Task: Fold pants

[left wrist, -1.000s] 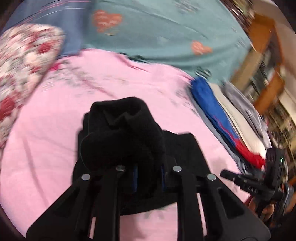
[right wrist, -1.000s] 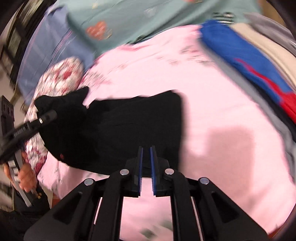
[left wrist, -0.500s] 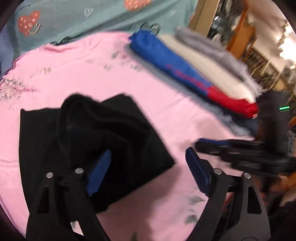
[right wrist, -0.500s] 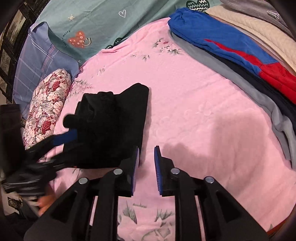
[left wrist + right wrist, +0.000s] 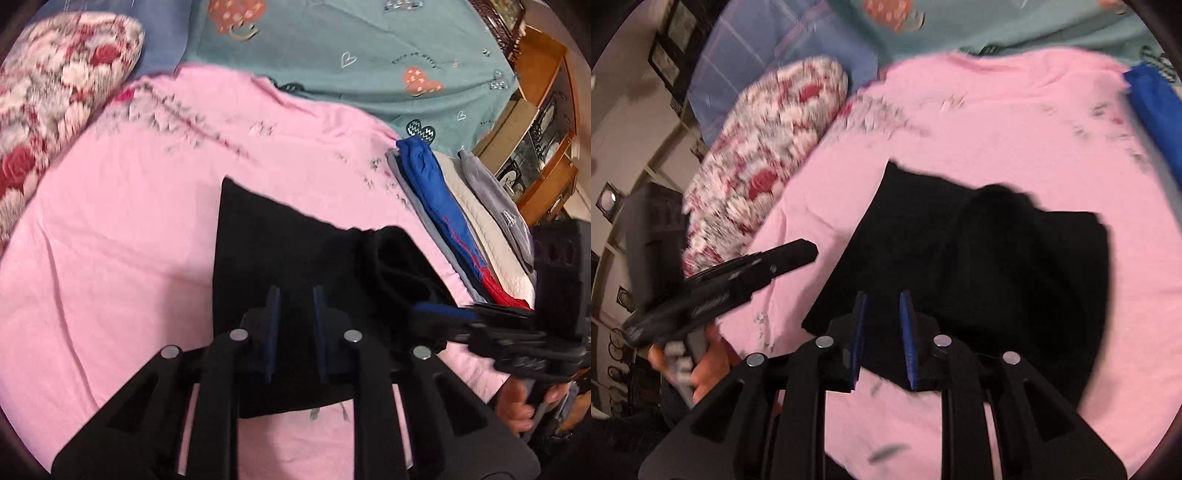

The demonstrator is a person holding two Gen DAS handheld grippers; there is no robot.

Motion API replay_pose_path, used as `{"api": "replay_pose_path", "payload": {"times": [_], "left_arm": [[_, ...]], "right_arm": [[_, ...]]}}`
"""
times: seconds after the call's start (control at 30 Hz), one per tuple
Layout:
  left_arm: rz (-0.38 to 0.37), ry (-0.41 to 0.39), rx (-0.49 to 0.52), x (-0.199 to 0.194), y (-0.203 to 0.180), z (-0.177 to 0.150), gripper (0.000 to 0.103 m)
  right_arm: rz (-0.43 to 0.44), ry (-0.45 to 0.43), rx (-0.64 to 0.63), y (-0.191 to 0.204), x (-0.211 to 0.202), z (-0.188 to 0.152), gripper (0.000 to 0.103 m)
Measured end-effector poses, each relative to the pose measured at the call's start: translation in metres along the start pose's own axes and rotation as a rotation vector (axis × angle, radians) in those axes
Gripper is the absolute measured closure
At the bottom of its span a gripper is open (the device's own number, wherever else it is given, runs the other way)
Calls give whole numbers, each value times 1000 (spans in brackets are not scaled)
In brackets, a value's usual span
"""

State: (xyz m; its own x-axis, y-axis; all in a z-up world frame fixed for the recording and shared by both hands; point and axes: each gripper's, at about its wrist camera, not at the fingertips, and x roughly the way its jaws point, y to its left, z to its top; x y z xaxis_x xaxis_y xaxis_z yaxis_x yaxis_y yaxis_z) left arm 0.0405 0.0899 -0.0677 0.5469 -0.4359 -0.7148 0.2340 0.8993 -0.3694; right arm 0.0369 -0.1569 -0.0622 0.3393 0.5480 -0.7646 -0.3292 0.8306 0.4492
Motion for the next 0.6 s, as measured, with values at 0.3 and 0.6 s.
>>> {"api": "replay_pose_path", "payload": {"times": [0.3,0.6], "left_arm": [[-87,130,56,60,-22,-17,87],[-44,155,109,71,-22,-23,84]], "right_arm": [[-458,-135,176,-58,-21,7,95],[-530,-10,270,-105,-19,2,94]]}}
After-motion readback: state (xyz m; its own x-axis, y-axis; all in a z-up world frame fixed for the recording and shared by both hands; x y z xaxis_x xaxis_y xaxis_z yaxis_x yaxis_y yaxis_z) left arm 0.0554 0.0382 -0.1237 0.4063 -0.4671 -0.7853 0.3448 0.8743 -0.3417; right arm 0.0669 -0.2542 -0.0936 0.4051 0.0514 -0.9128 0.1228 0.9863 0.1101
